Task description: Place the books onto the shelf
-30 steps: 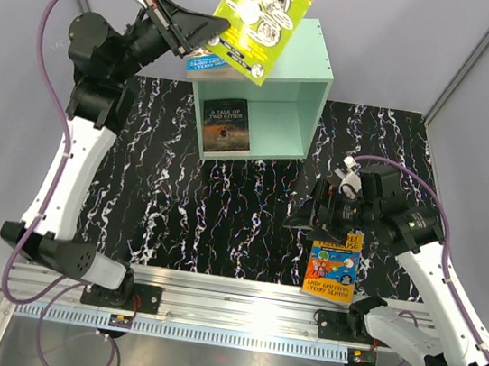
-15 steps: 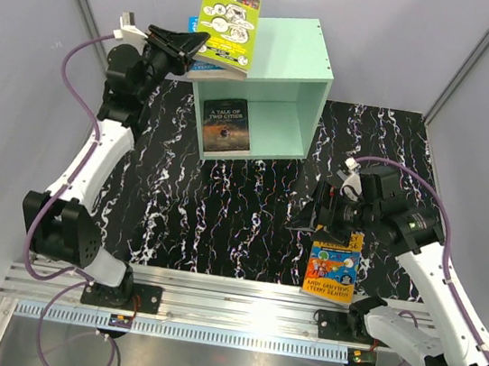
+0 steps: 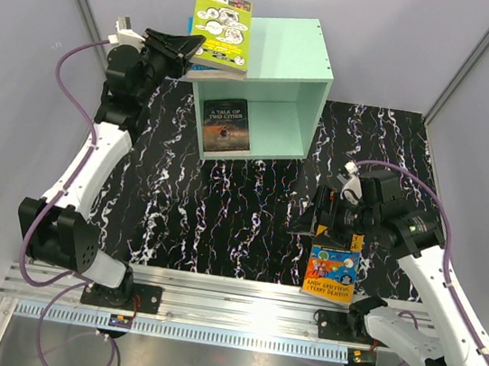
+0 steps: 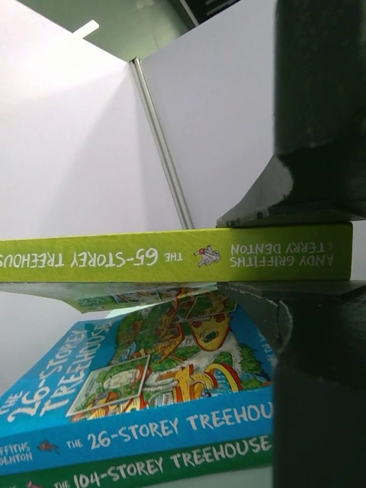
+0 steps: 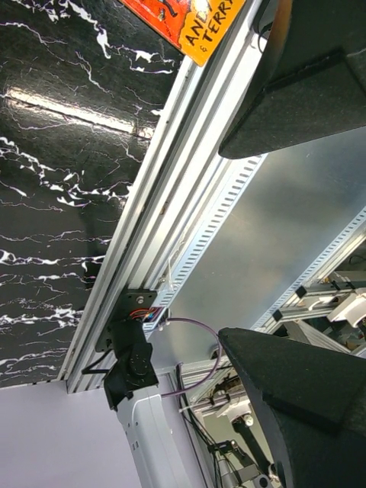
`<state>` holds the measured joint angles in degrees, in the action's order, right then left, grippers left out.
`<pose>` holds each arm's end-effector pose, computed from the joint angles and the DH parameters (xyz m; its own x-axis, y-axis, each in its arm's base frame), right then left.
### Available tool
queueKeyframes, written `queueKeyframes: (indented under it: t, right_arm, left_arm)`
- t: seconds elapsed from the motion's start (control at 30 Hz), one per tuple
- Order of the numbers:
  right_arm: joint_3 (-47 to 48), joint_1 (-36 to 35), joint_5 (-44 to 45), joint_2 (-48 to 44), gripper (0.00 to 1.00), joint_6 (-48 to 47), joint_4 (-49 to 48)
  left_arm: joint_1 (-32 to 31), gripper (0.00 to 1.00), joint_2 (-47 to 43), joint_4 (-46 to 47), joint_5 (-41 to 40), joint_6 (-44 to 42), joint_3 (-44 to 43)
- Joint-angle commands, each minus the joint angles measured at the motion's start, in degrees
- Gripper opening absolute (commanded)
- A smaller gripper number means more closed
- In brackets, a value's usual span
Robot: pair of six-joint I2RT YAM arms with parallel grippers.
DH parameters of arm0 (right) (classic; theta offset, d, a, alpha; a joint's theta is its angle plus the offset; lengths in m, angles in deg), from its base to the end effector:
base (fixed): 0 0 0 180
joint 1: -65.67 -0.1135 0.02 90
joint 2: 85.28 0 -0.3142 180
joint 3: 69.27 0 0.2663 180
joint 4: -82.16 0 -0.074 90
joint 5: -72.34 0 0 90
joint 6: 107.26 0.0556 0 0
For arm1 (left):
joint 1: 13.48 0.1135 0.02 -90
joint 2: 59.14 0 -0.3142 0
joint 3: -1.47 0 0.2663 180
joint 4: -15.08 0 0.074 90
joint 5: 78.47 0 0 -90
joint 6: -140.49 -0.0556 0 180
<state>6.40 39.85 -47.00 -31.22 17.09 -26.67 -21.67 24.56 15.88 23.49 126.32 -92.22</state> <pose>0.1345 0.0953 0.3728 -0.9413 0.0910 -0.3251 -0.1631 0.7206 0.6739 0.3685 -0.0647 0.4960 -0.2851 -0.9173 -0.2781 0.2631 0.2041 -0.9429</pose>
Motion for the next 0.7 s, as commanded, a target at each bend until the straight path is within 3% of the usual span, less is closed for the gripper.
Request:
queueKeyframes:
  t: [0.0, 0.43, 0.6, 0.67]
  right_arm:
    - [-0.51, -0.02, 0.43, -0.45, 1.0, -1.04, -0.76]
    - [-1.39, -0.02, 0.25, -0.36, 1.0, -2.0, -0.58]
    - [-1.57, -0.02, 0.69, -0.54, 1.0, -2.71, -0.06]
    - [-1.74, -0.02, 0.78, -0.63, 1.0, -2.79, -0.05]
  left_arm:
    - [0.28, 0.0, -4.16, 0.35, -3.09, -3.84, -4.76]
    - [0.1, 0.0, -1.35, -13.56, -5.46, -10.09, -11.96]
    - [0.19, 0.12, 0.06, -15.76, -5.37, -10.44, -13.55]
    - [0.1, 0.22, 0.15, -16.11, -5.37, -10.44, -13.9]
